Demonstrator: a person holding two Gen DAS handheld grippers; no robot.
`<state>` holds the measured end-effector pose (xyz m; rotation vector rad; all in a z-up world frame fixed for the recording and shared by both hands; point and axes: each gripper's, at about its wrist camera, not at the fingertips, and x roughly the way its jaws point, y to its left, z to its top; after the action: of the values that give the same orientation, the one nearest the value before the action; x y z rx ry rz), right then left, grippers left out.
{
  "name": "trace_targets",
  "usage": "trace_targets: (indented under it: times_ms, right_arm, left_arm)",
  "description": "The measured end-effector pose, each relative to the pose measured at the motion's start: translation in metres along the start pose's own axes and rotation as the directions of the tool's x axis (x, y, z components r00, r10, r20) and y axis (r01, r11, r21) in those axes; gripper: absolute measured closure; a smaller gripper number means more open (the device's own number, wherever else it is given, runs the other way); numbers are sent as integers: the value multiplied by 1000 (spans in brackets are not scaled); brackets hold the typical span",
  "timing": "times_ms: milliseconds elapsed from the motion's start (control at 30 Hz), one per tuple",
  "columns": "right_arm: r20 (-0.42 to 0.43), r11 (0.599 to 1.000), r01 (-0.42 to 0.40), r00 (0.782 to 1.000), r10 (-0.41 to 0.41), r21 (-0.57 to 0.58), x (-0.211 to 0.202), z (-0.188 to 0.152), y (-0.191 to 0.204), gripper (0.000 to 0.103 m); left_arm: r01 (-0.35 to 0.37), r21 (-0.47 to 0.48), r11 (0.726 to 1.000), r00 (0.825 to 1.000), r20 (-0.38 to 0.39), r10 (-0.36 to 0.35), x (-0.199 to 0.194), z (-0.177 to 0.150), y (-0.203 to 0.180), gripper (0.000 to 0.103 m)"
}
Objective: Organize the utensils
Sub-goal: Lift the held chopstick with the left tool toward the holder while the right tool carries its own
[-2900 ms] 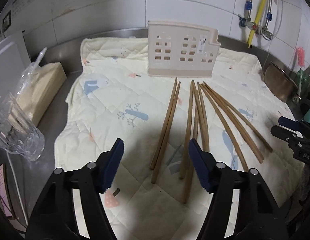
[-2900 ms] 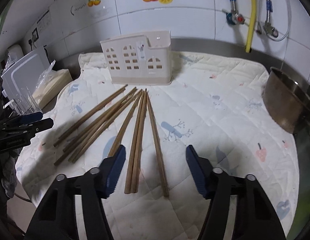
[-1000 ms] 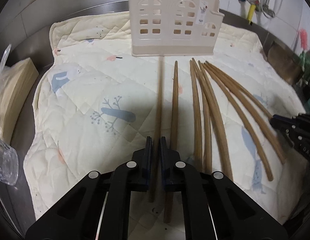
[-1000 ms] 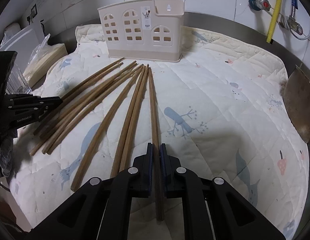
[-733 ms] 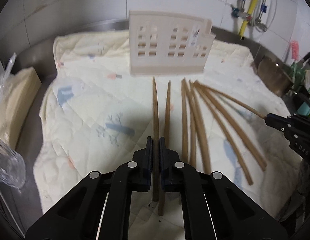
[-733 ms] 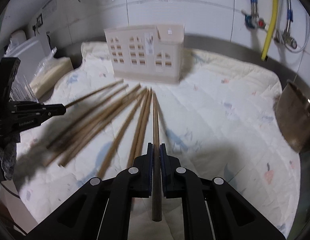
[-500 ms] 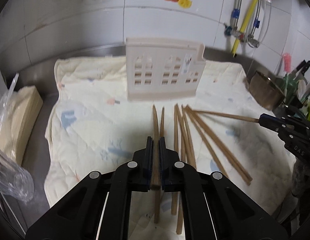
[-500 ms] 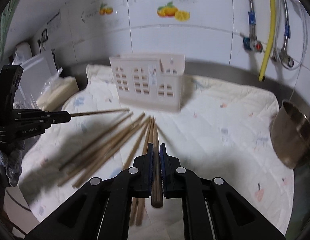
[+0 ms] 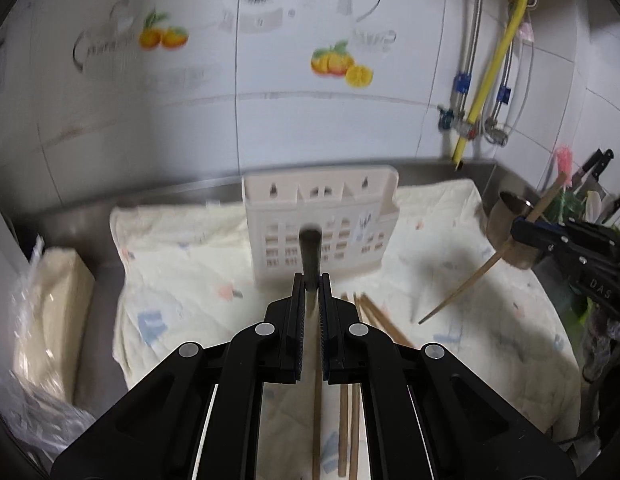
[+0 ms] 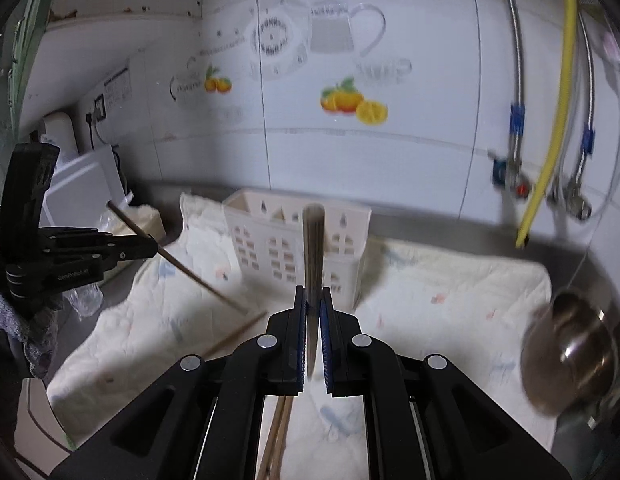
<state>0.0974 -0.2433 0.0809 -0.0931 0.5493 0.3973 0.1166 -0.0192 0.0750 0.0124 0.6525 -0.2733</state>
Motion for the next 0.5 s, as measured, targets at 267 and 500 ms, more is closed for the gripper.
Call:
trace_targets:
  times_ms: [267, 500]
  right_arm:
    - [77, 1000, 6, 997, -4, -29, -10, 54, -9, 96]
    - [142, 1000, 21, 990, -19, -9, -6, 85, -15, 96]
  left_arm:
    - [-10, 41, 999, 993, 121, 5, -33, 54, -8, 98]
    - [-51, 32, 998, 971, 235, 42, -46, 105, -4, 98]
